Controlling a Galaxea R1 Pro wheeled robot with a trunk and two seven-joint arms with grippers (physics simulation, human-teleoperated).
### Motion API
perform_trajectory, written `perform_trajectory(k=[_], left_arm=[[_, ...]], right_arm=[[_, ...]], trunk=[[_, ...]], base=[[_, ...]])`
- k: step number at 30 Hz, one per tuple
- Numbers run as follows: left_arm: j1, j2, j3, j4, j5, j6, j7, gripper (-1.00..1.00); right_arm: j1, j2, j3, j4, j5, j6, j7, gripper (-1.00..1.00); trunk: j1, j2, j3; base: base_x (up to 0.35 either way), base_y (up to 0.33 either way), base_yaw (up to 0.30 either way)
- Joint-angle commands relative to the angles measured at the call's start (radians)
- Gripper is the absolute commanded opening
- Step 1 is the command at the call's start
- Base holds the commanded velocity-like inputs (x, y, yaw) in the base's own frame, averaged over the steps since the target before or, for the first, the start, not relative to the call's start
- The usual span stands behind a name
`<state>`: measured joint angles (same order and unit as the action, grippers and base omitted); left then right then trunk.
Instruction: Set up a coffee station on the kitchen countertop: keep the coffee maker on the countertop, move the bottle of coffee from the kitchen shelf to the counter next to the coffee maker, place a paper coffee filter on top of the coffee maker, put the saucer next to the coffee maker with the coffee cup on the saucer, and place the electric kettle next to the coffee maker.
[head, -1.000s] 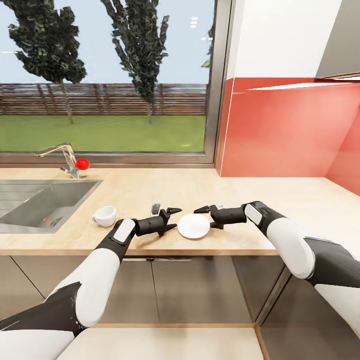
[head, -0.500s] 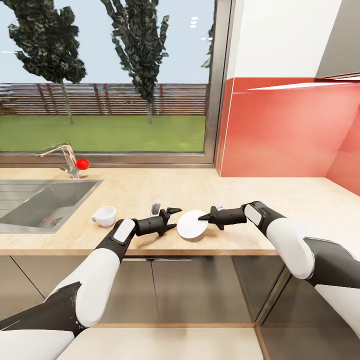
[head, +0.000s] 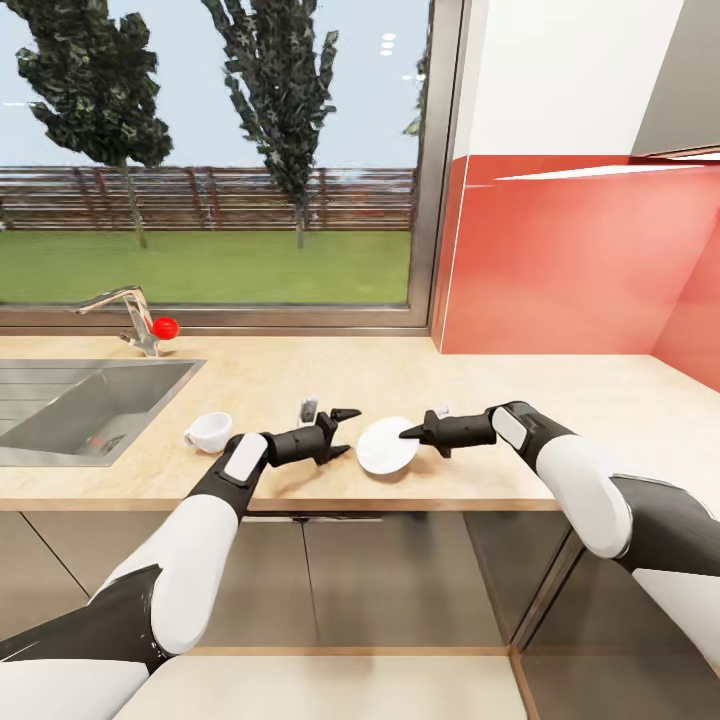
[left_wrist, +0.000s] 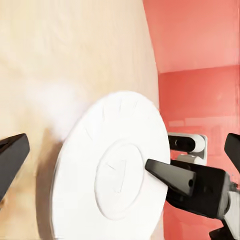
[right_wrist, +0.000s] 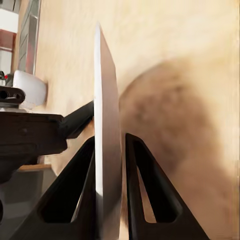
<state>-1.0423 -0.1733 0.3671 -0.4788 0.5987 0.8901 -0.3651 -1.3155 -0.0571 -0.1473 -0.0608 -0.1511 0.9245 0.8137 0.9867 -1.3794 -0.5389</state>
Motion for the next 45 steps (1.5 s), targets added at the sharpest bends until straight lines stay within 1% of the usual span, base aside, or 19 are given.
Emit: perform_trajectory(k=[1,3,7,10,12,17,27,30,32,33,34,35,38,39,40,41,43,44,45], left_arm=[[-0.001,-0.001,0.008,-0.009,-0.016,0.004,-0.015,1.00],[-0.001,-0.001,0.011,-0.038,-0.016,0.005,-0.034,1.00],[-0.001,-0.001,0.014,-0.071,-0.016,0.007,-0.043,1.00],[-0.001,-0.001,0.014,-0.075,-0.016,0.007,-0.049,1.00],[-0.001,-0.001,0.013,-0.075,-0.016,0.007,-0.088,1.00],[-0.001,-0.001,0.013,-0.076,-0.017,0.011,-0.151,1.00],[-0.001,-0.001,0.009,-0.076,-0.017,0.013,-0.164,1.00],[-0.001,-0.001,-0.008,-0.076,-0.017,0.014,-0.167,1.00],[-0.001,-0.001,-0.032,-0.074,-0.017,0.015,-0.188,1.00],[-0.001,-0.001,-0.055,-0.071,-0.017,0.015,-0.225,1.00],[-0.001,-0.001,-0.097,-0.067,-0.017,0.015,-0.302,1.00],[-0.001,-0.001,-0.115,-0.066,-0.017,0.015,-0.328,1.00],[0.001,-0.001,-0.263,-0.065,-0.017,0.015,-0.475,1.00],[0.001,-0.001,-0.290,-0.066,-0.017,0.015,-0.504,1.00],[0.003,-0.001,-0.410,-0.070,-0.017,0.014,-0.652,1.00],[0.003,-0.001,-0.444,-0.068,-0.017,0.013,-0.691,1.00],[0.008,0.034,-0.588,-0.066,-0.017,0.011,-0.818,1.00],[0.024,0.052,-0.655,-0.065,-0.017,0.009,-0.858,1.00],[0.036,0.061,-0.684,-0.065,-0.017,0.008,-0.874,1.00]], right_arm=[[-0.001,-0.003,-0.007,-0.001,-0.008,0.011,-0.004,-1.00],[-0.001,-0.009,-0.007,-0.003,-0.008,0.012,-0.003,-1.00],[-0.001,-0.052,-0.009,-0.019,-0.009,0.014,-0.002,-1.00],[-0.001,-0.074,-0.009,-0.096,-0.011,0.019,0.000,-1.00],[-0.001,-0.082,-0.010,-0.141,-0.011,0.022,0.000,-1.00],[-0.001,-0.087,-0.012,-0.170,-0.011,0.022,0.001,-1.00],[-0.001,-0.090,-0.012,-0.182,-0.011,0.014,0.000,-1.00],[-0.001,-0.090,-0.012,-0.193,-0.011,0.013,-0.001,-1.00],[-0.001,-0.090,-0.013,-0.197,-0.011,0.013,-0.001,-1.00],[-0.001,-0.090,-0.013,-0.199,-0.011,0.013,-0.001,-1.00],[-0.001,-0.090,-0.014,-0.200,-0.011,0.013,-0.001,-1.00],[-0.001,-0.091,-0.014,-0.200,-0.011,0.013,-0.001,-1.00],[-0.001,-0.096,-0.014,-0.201,-0.011,0.012,-0.001,-1.00],[-0.001,-0.097,-0.014,-0.201,-0.011,0.012,-0.002,-1.00],[-0.001,-0.098,-0.013,-0.202,-0.011,0.011,-0.003,-1.00],[-0.001,-0.098,-0.013,-0.203,-0.011,0.011,-0.003,-1.00],[-0.001,-0.099,-0.013,-0.203,-0.011,0.010,-0.004,-1.00],[-0.001,-0.099,-0.013,-0.203,-0.011,0.009,-0.004,-1.00],[-0.001,-0.100,-0.013,-0.203,-0.011,0.009,-0.005,-1.00]], trunk=[[0.000,-0.001,-0.001],[0.000,-0.001,-0.001],[0.000,-0.001,-0.001],[0.000,-0.001,-0.001],[0.000,-0.001,-0.001],[0.000,-0.001,-0.001],[0.000,-0.001,-0.001],[0.000,-0.001,-0.001],[0.000,-0.001,-0.001],[0.000,-0.001,-0.001],[0.000,-0.001,-0.001],[0.000,-0.001,-0.001],[0.000,-0.001,-0.001],[0.000,-0.001,-0.001],[0.000,-0.001,-0.001],[0.000,-0.001,-0.001],[0.000,-0.001,-0.001],[0.000,-0.001,-0.001],[0.000,-0.001,-0.001]], base=[[0.000,0.000,0.000],[0.000,0.000,0.000],[0.000,0.000,0.000],[0.000,0.000,0.000],[-0.056,0.000,0.000],[-0.250,0.000,0.000],[-0.202,0.000,0.000],[-0.051,0.000,0.000],[-0.133,0.000,0.000],[-0.221,0.000,0.000],[-0.178,0.000,0.000],[-0.142,0.000,0.000],[-0.062,0.000,0.000],[-0.024,0.000,0.000],[-0.012,0.000,0.000],[-0.010,0.000,0.000],[-0.005,0.000,0.000],[-0.003,0.000,0.000],[-0.002,0.000,0.000]])
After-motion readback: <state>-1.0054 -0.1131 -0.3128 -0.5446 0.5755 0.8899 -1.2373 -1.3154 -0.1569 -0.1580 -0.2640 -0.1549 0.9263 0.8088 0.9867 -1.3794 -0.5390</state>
